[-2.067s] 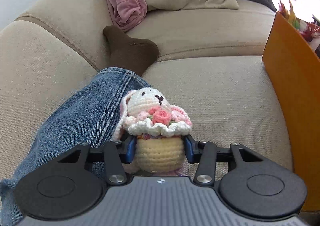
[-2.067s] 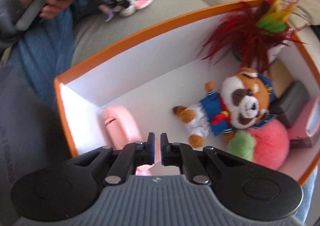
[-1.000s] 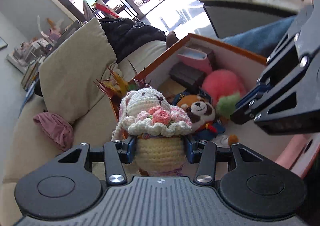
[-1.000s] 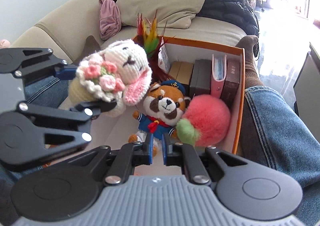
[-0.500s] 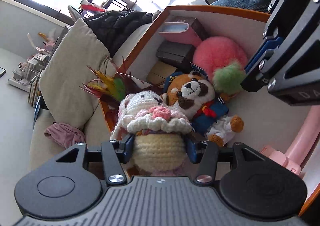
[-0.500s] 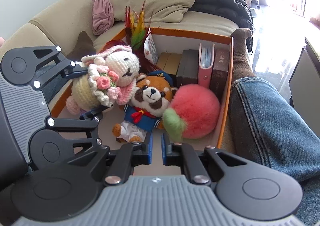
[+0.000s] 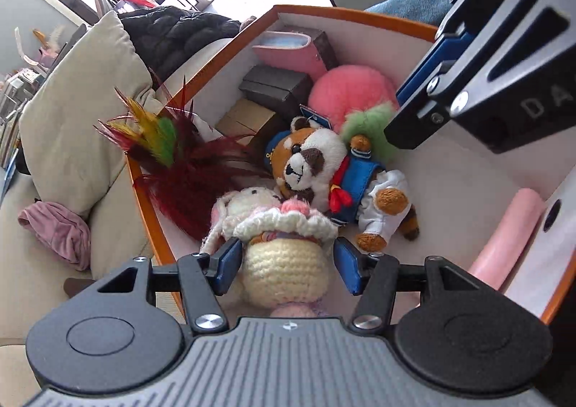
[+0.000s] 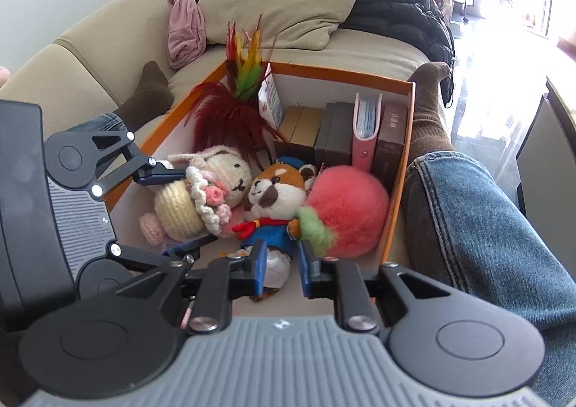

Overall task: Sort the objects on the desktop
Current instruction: 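Lower the crochet bunny beside the raccoon plush and open the left tool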

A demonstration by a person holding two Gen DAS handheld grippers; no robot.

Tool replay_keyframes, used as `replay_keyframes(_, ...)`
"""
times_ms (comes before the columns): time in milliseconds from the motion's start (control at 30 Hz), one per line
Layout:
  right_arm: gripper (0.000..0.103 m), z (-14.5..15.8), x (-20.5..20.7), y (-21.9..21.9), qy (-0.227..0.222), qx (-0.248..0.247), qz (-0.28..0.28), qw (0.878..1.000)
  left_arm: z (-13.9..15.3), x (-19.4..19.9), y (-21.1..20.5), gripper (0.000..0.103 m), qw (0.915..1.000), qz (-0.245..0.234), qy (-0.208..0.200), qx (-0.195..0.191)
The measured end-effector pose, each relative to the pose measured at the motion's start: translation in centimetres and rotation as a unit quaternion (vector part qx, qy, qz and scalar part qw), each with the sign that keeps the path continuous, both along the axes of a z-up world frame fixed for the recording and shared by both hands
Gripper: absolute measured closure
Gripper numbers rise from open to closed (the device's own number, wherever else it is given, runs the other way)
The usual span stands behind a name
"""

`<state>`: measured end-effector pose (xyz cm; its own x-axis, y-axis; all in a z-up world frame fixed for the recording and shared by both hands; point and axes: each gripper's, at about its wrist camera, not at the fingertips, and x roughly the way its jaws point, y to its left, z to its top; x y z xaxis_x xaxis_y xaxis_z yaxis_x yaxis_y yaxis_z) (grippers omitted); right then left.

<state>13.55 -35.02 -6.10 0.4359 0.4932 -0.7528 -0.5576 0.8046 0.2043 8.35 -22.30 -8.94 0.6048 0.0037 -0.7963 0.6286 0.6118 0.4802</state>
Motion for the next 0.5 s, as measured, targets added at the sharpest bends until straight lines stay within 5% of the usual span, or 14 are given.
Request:
replay_keyframes(67,0.082,0.1,0.1,0.2,0.002,0.0,0.001,1.0,1.0,-0.4,0.5,0.028,0.9999,0.0,-0.005,-0.016)
replay_keyframes(167,0.082,-0.2,0.5,0.5,0.017,0.003,-0.001,1.0,2.4,-1.1,1.4,0.029,0.9993,0.006,-0.021,-0.03)
replay_keyframes(300,0.082,-0.7,0.9,1.1,0.039,0.013,0.005,0.999,3.4,-1.1,2.5,0.061,0.998,0.03,0.001,-0.057)
replay_keyframes(500,0.082,-2.2,1.8,3.1,0.063,-0.014,0.006,0.998,1.5,0.1,2.2,0.072,0.9966,0.048,0.03,-0.059)
